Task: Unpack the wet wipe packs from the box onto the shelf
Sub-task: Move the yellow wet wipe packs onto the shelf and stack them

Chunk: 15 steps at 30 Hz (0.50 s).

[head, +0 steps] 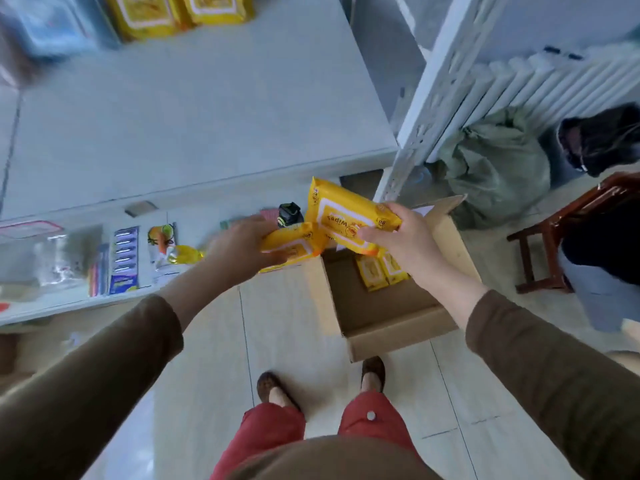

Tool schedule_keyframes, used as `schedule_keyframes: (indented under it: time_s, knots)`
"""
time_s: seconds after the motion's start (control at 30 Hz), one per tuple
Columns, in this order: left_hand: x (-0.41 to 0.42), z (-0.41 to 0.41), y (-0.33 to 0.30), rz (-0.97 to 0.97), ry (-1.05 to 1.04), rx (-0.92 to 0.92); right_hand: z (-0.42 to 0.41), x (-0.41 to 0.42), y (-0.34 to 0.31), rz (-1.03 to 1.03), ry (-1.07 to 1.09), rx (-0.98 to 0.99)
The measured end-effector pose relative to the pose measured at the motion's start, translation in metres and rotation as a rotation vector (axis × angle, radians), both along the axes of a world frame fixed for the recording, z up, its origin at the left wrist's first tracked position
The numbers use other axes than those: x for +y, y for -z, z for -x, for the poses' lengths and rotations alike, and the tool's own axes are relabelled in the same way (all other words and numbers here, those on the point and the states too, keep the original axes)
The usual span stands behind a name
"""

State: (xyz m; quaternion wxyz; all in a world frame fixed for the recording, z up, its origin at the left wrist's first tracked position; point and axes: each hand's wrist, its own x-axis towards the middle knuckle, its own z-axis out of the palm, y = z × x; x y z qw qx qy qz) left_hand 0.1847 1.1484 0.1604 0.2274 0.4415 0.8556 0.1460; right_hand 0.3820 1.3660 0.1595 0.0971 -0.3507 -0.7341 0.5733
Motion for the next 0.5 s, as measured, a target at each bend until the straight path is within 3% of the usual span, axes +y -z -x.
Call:
schedule_keyframes:
  time_s: [0.23, 0.5]
  knots:
    - [-0.069, 0.093, -0.084, -0.173, -0.138, 0.1, 0.115, -0.053, -0.07, 0.094, -0.015, 0.212]
    - [-0.06, 0.212, -0.103, -0.164, -0.172, 0.251, 0.244, -0.028, -0.087, 0.077, -0.016, 0.253]
